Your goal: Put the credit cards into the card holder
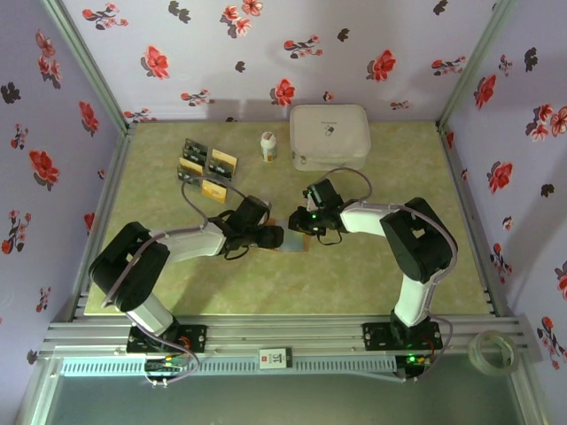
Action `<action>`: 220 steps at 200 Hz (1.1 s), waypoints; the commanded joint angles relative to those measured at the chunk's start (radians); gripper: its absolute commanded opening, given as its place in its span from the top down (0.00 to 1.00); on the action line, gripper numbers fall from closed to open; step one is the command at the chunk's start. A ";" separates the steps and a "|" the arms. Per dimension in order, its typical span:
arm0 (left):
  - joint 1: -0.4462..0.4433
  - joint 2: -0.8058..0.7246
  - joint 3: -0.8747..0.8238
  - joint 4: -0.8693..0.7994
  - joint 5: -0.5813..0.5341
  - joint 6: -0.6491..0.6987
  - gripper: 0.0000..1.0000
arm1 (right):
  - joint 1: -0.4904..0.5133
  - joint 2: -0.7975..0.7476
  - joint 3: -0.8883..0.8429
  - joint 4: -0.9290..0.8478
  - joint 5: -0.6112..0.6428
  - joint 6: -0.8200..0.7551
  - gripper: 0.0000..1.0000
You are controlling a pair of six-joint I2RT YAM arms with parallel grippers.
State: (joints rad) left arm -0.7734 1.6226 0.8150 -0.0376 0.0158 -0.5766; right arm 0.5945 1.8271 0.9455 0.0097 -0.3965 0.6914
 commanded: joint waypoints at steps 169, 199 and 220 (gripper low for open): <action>-0.073 0.103 0.033 -0.064 -0.128 0.097 0.29 | 0.007 -0.014 0.008 -0.006 -0.004 0.029 0.65; -0.073 0.104 0.021 -0.055 -0.131 0.094 0.31 | -0.005 -0.054 0.018 -0.029 0.004 0.022 0.58; -0.074 0.103 0.015 -0.051 -0.131 0.092 0.31 | -0.018 -0.084 0.007 -0.034 0.015 0.022 0.54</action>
State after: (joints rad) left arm -0.8444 1.6962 0.8482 -0.0631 -0.0799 -0.4965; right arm 0.5930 1.7992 0.9440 0.0120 -0.4046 0.7174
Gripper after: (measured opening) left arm 0.692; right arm 0.443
